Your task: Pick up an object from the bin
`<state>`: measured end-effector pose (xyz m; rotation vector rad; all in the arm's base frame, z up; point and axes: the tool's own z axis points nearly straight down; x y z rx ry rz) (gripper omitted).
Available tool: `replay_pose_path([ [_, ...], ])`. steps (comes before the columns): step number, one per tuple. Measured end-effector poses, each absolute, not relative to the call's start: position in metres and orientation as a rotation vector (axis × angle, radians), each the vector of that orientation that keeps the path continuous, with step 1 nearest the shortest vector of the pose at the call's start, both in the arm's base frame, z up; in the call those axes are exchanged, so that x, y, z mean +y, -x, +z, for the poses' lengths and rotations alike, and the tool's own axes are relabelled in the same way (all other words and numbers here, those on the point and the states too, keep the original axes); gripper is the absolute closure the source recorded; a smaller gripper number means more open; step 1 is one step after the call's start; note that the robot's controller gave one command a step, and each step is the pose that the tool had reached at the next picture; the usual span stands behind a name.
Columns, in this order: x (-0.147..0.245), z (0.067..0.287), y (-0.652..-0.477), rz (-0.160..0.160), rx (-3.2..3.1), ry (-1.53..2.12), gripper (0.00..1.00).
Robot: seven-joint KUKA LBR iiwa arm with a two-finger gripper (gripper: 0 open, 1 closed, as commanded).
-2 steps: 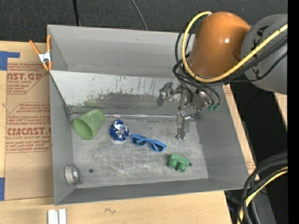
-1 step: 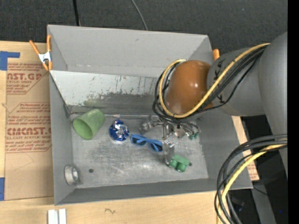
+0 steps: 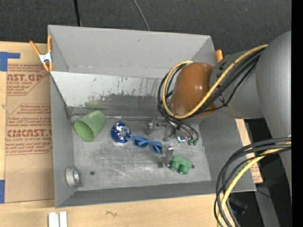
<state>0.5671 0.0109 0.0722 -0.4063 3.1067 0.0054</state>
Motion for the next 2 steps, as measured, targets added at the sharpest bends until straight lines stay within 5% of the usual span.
replay_pose_path([
  [1, 0.010, 0.073, -0.568, 0.002, 3.104, 0.406, 1.00],
  [2, 0.019, 0.219, -0.578, -0.002, 3.077, 0.569, 1.00],
])
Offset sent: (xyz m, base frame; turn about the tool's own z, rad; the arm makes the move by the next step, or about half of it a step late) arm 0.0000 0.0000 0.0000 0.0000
